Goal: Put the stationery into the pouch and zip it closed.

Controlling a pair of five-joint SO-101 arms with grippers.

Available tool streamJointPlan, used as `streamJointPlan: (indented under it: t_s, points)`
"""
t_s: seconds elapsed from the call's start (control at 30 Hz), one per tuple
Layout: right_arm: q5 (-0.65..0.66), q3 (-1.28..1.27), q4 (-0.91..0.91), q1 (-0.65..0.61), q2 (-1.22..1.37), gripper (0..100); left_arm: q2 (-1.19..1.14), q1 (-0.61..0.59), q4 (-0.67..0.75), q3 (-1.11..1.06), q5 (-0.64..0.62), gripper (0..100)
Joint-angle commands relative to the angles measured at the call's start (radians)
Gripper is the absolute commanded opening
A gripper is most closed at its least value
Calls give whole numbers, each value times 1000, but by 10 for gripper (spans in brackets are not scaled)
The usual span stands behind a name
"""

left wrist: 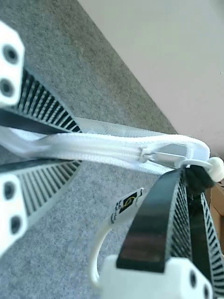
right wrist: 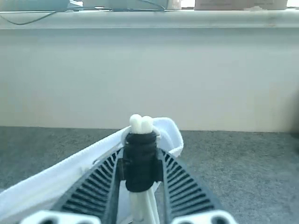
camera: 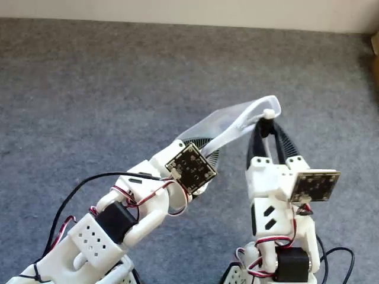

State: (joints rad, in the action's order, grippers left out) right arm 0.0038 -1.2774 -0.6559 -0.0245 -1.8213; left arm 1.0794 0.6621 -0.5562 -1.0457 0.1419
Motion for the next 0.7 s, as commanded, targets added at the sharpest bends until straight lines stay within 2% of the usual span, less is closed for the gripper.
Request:
streamJointPlan:
  t_s: [0.0, 0.27, 0.43, 0.67]
  points:
    - [-18, 4, 58, 59, -16, 5, -5, -30, -2, 35, -6, 6]
    - [-18, -2, 68, 65, -16, 5, -5, -30, -2, 35, -6, 6]
    - [-18, -12, 120, 151, -16, 5, -5, -31, -2, 35, -6, 6]
    - [-46, -12, 122, 176, -16, 5, -5, -35, -2, 33, -6, 6]
